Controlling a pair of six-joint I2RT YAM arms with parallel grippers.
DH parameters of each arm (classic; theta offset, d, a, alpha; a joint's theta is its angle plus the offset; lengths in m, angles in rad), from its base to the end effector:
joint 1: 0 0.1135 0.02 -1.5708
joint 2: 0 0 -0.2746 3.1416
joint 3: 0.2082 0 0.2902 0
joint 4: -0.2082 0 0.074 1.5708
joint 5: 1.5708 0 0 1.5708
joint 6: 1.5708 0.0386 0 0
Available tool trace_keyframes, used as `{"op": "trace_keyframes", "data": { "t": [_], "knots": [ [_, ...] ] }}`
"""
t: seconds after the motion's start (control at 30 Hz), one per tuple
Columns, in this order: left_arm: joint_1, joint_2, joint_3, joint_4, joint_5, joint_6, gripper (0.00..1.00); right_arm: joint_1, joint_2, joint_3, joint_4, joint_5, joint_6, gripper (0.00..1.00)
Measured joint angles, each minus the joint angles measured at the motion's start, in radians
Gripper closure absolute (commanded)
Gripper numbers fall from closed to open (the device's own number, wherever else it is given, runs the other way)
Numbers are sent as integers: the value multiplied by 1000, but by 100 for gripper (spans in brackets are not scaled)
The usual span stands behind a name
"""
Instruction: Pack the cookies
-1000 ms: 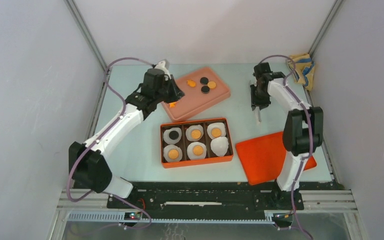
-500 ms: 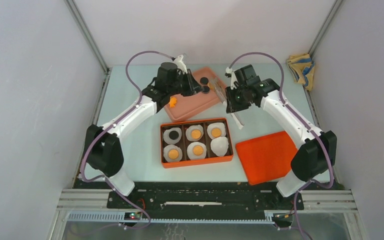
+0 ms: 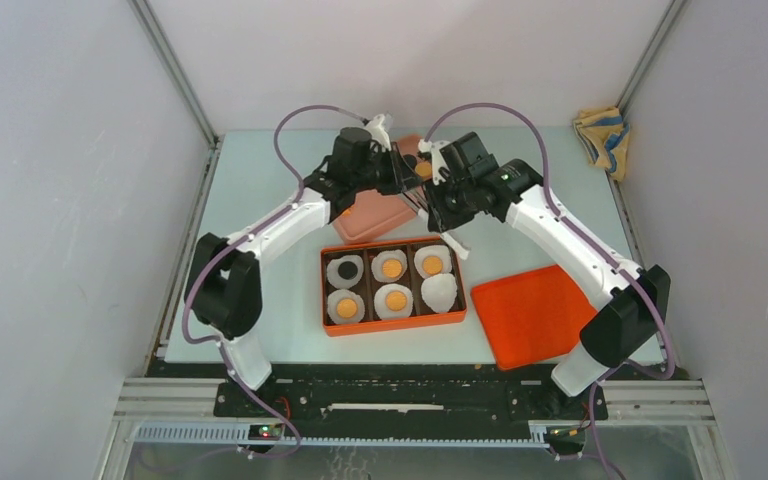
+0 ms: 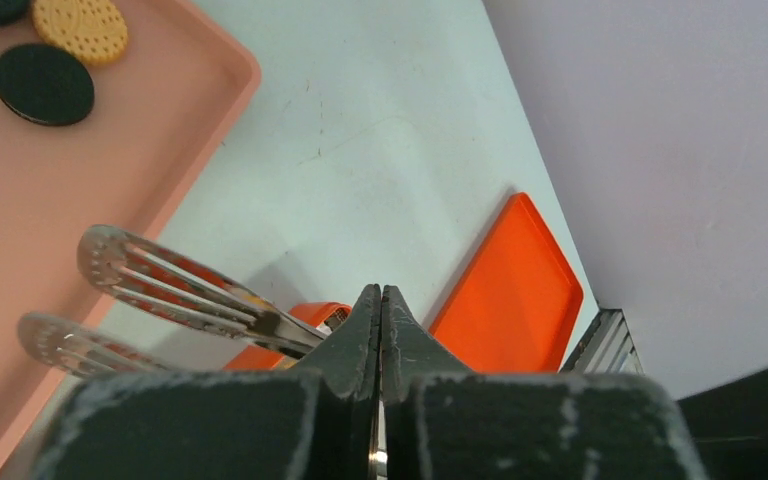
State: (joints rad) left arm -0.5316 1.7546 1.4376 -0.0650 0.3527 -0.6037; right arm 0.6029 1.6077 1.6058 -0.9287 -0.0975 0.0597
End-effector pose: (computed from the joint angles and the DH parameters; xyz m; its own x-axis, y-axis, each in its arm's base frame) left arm 0.3906 -0.2452 0.3109 -0.6914 -0.2114 -0.6908 0.4367 0.6395 -0.6328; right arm 0.3120 0.2193 0.3572 -0.6959 -0.4070 -0.5916 -0.5717 0.8125 0.1136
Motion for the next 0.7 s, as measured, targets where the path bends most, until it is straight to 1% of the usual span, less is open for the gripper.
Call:
{"op": "trace_keyframes", "data": {
  "t": [0.1,0.23,0.33,0.47,0.57,0.63,0.7],
  "knots": [
    [-9,19,-12,4,1,-2,100,2,-3,35,0,37,-2,77],
    [-14,17,-60,2,-6,2,100,0,-11,37,1,65,-3,77],
    [-11,11,-62,-38,-30,19,100,2,-11,37,-1,75,-3,78],
    [-1,-41,-32,-141,-83,56,99,2,-11,25,19,102,-2,78],
    [6,-143,-5,-220,-174,83,97,2,-11,0,48,135,-3,77],
    [11,-257,-6,-256,-242,97,96,2,-8,-5,56,156,-5,76],
    [14,-385,-18,-257,-301,107,96,2,5,-3,75,185,-6,73]
  ]
}}
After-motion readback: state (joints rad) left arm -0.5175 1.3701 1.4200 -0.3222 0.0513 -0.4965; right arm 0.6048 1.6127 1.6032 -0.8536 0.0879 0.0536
